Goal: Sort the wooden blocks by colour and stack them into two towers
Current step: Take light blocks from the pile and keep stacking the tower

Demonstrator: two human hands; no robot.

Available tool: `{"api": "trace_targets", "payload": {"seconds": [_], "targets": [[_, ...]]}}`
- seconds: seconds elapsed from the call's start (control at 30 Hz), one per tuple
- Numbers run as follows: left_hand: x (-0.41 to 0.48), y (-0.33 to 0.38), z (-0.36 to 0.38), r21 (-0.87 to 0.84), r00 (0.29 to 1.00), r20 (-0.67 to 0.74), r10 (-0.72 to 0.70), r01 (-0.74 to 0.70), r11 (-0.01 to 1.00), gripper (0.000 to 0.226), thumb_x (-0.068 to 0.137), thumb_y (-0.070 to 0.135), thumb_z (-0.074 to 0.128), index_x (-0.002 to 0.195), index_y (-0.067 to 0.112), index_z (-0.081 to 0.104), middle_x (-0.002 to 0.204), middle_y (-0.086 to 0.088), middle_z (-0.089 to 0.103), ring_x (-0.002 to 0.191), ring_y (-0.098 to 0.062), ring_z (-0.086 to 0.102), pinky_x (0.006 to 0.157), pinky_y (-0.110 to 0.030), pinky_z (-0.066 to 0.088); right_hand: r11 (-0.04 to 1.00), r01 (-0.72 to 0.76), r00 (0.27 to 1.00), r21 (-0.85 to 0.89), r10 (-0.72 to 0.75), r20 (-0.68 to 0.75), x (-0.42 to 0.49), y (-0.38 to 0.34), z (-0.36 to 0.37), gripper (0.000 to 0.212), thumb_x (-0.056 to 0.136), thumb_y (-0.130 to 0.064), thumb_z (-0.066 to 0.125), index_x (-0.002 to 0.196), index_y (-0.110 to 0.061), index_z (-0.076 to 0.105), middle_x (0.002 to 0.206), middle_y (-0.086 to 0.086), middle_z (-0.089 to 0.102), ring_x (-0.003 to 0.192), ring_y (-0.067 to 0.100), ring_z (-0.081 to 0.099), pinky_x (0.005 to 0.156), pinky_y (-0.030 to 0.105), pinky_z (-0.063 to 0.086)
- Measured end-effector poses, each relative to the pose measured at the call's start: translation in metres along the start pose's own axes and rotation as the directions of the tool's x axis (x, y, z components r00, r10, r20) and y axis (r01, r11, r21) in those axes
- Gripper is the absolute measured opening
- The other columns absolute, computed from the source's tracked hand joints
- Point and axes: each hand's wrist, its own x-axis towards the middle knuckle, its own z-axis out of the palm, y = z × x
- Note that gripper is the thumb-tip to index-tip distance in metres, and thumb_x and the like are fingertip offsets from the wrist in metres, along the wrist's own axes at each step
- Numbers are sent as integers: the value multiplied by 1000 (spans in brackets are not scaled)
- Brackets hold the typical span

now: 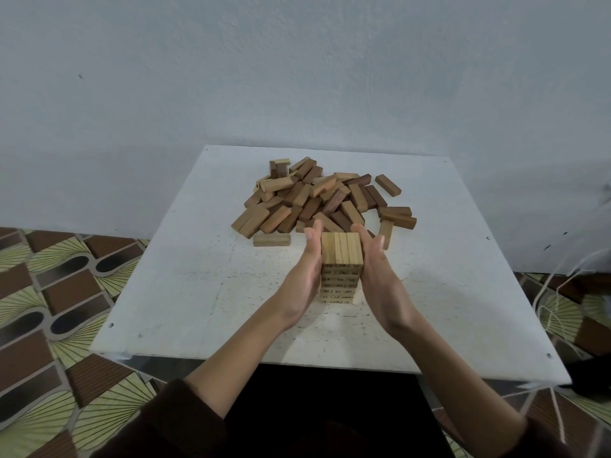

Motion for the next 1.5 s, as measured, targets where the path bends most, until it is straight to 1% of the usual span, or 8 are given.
{"api": "trace_targets", "payload": {"seconds": [0.3,0.57,0.73,0.9,1.07,1.27,1.4,1.5], "targets": [[-3,1,2,-48,999,-17,-36,35,998,85,76,67,11,152,31,-2,157,12,13,128,6,23,81,1,34,1000,9,1000,2,-9,9,-1,3,0,87,77,-76,15,151,-31,4,157,-11,12,143,5,15,107,21,21],[7,-6,-27,11,984,-173,-49,51,999,93,75,84,14,151,31,15,153,23,16,137,6,15,111,-21,12,988,61,996,-142,-70,-58,21,-12,-23,71,88,-69,16,145,-29,28,147,-15,32,140,5,22,116,28,15],[34,1,-68,251,950,-303,79,-1,968,63,93,58,37,146,24,32,147,11,36,135,-4,35,111,-28,30,937,95,993,-336,-115,-38,73,-39,-37,35,99,-26,45,133,-23,46,130,-15,46,124,3,41,95,16,32],[82,9,-103,508,785,-511,350,-53,860,19,94,1,50,105,11,63,106,6,63,92,4,57,85,-7,45,761,177,984,-624,-122,130,157,-44,-39,18,92,-8,52,98,-17,67,106,-8,65,99,9,61,76,5,41],[128,15,-161,693,708,-527,469,40,719,20,88,1,49,96,5,66,98,-4,65,93,-16,58,74,-8,38,544,249,968,-801,-142,204,235,-49,-37,22,90,-5,53,109,-8,65,115,5,60,105,18,53,84,19,35],[163,14,-205,792,853,-462,241,275,545,22,93,4,50,109,0,65,113,-14,64,105,-25,56,85,-19,36,381,344,936,-858,-63,348,287,-41,-21,36,86,0,49,114,-14,67,121,5,62,110,21,54,93,35,42],[183,17,-213,747,877,-471,94,340,571,24,93,16,58,112,4,65,113,-9,64,105,-22,57,84,-20,39,228,390,911,-892,43,409,313,-32,-9,39,86,-4,43,116,-21,62,119,5,58,109,27,52,84,37,41],[190,17,-216,692,883,-469,16,356,629,22,90,19,64,105,4,68,108,-10,68,99,-23,62,90,-28,48,-46,450,893,-892,44,448,322,-32,1,37,87,-1,41,112,-20,60,117,7,54,108,29,47,72,32,28]]}}
